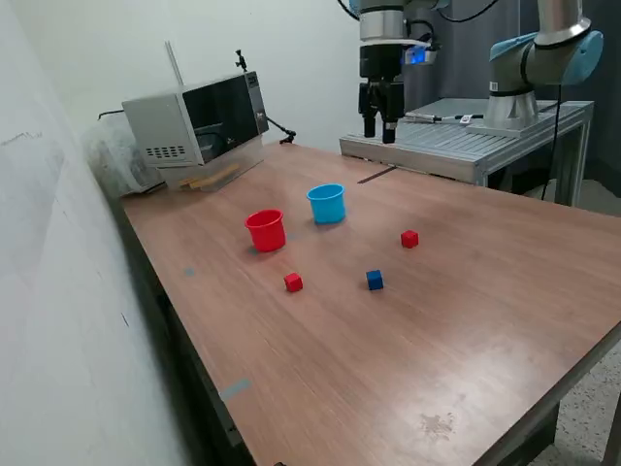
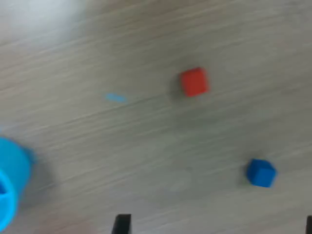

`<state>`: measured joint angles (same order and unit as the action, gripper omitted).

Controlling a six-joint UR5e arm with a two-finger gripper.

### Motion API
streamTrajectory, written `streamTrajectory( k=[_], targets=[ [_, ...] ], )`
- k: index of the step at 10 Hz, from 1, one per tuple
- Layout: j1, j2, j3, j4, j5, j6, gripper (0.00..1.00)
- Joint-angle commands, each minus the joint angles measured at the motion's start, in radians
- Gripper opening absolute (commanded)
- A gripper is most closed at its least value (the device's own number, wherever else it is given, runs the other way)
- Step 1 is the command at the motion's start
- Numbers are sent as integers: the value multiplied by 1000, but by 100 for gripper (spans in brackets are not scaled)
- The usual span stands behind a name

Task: Place red objects in the red bin, and blue objects in the blue bin.

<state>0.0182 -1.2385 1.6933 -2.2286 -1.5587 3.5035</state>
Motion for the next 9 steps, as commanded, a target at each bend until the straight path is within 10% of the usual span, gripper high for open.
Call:
streamTrajectory(
  k=[1, 9],
  targets=[
    [78, 121, -107, -2, -3, 129, 100],
    [138, 551, -420, -37, -6, 181, 100]
  ],
)
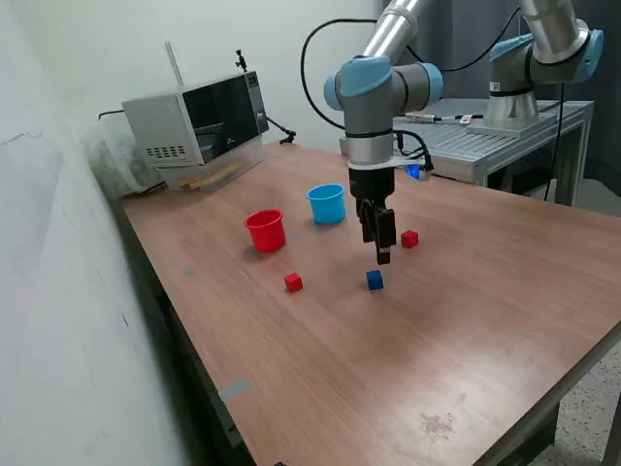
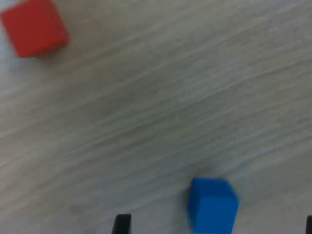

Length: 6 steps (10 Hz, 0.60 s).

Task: Place red objects in the red bin, and blue objects in the blue bin.

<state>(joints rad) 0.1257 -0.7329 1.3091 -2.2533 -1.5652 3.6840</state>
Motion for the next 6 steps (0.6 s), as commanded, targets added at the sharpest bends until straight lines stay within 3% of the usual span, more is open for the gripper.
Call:
streamTrajectory(
  k=[1, 6],
  targets=[
    [37, 58, -50, -25, -1, 1, 100],
    [37, 89, -68, -45, -3, 1, 100]
  ],
)
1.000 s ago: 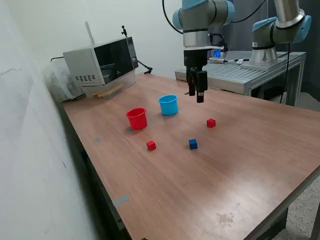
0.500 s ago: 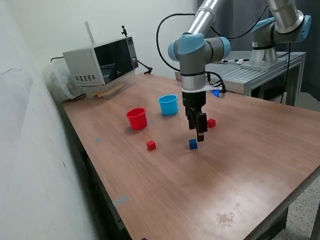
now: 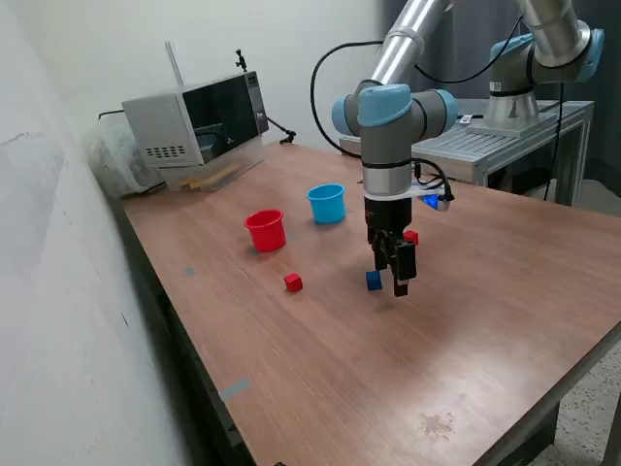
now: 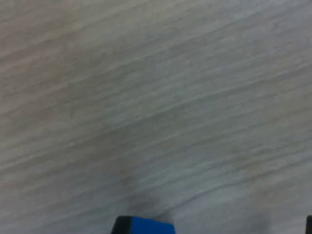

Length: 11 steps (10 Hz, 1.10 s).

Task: Place red objects in the red bin, and blue objects in the blue bin.

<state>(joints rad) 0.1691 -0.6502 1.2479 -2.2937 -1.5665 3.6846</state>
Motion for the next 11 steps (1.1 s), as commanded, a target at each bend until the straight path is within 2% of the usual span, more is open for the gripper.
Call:
streamTrajectory(
  k=[1, 3, 8, 9, 11],
  targets=[
    [-14, 6, -13, -6, -3, -2, 100],
    [-43, 9, -25, -6, -17, -3, 100],
    [-43, 9, -15, -7, -18, -3, 100],
    [-43, 9, -15, -7, -23, -3, 0],
    [-42, 9, -7, -7, -26, -8, 0]
  ],
)
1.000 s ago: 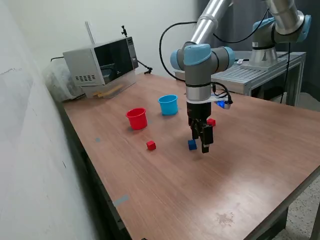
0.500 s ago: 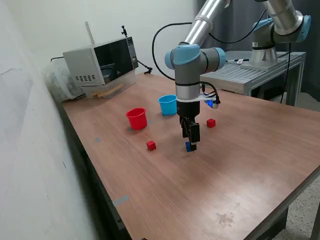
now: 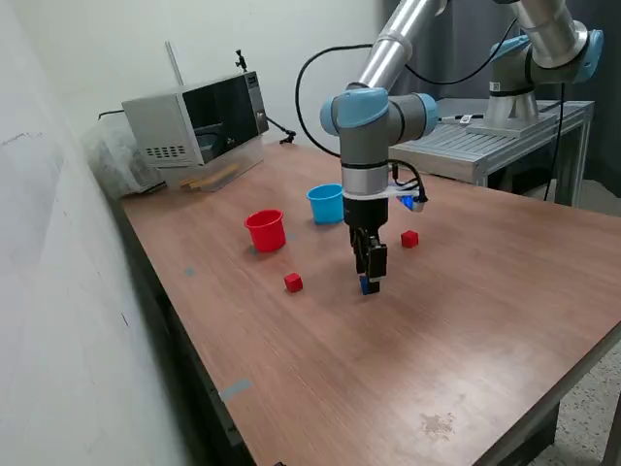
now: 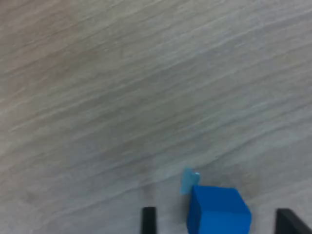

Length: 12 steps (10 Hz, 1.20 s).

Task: Place red objects in the red bin, and blue objects in the blue bin.

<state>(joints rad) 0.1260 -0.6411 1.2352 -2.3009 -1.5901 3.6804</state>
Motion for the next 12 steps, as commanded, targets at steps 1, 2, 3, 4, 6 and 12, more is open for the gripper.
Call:
streamTrajectory(
  k=[1, 2, 3, 4, 6, 12],
  targets=[
    [0, 0, 10, -6, -2, -8, 0],
    [0, -2, 18, -6, -1, -25, 0],
    [1, -2, 17, -6, -1, -67, 0],
    [1, -11, 17, -2, -1, -150, 0],
    [-2, -136, 65, 5, -1, -222, 0],
    [-354, -433, 421, 64, -4, -318, 0]
  ],
)
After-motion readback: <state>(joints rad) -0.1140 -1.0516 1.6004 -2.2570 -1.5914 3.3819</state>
